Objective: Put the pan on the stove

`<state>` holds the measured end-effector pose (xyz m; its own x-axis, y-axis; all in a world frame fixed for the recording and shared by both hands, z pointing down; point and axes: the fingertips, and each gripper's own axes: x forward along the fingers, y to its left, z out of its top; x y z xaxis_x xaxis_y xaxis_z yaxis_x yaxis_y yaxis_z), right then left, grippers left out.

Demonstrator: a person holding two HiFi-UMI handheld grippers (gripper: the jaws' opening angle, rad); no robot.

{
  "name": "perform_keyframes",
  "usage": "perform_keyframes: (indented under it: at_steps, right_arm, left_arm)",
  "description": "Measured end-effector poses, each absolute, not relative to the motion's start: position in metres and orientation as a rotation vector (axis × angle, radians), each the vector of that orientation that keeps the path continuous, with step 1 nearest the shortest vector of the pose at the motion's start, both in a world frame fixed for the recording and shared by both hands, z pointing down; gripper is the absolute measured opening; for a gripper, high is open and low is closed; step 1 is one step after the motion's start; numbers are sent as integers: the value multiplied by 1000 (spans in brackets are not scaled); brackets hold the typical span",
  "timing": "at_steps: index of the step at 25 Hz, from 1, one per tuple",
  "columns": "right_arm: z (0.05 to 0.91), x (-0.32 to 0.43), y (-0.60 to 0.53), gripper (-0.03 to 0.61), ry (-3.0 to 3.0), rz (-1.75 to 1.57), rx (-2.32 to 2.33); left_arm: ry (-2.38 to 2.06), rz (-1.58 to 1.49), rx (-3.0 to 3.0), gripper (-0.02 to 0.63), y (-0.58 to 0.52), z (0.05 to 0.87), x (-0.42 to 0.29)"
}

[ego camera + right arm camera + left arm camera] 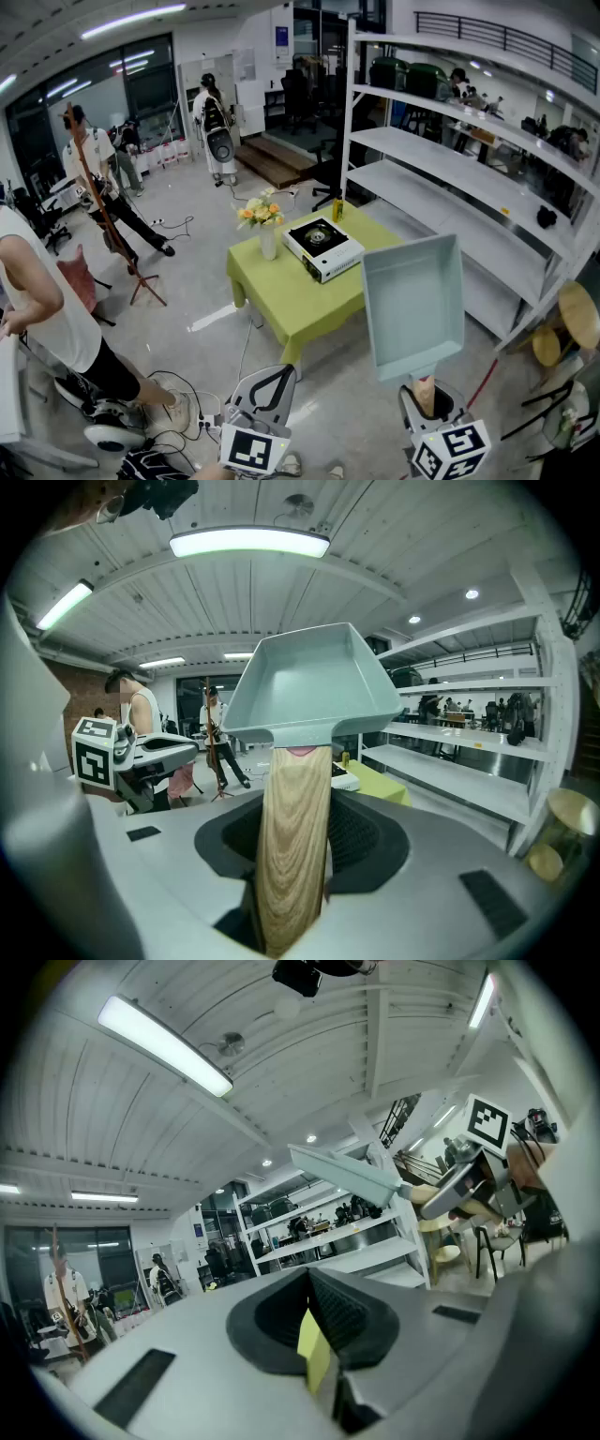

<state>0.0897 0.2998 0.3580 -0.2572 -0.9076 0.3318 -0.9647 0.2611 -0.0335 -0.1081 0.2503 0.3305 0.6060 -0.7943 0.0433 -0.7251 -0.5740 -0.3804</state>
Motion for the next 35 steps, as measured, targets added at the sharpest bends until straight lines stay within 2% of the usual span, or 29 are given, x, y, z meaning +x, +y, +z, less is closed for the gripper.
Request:
perform_keyframes:
  at_steps: [14, 35]
  right_arm:
    - [363, 107, 293, 155, -2316, 402, 1752]
    - [388, 178, 300, 155, -2365, 427, 1707]
  left_arm:
    - [1241, -341, -2533, 6, 250, 344, -88]
    - [1313, -362, -2510, 6, 264, 357, -26]
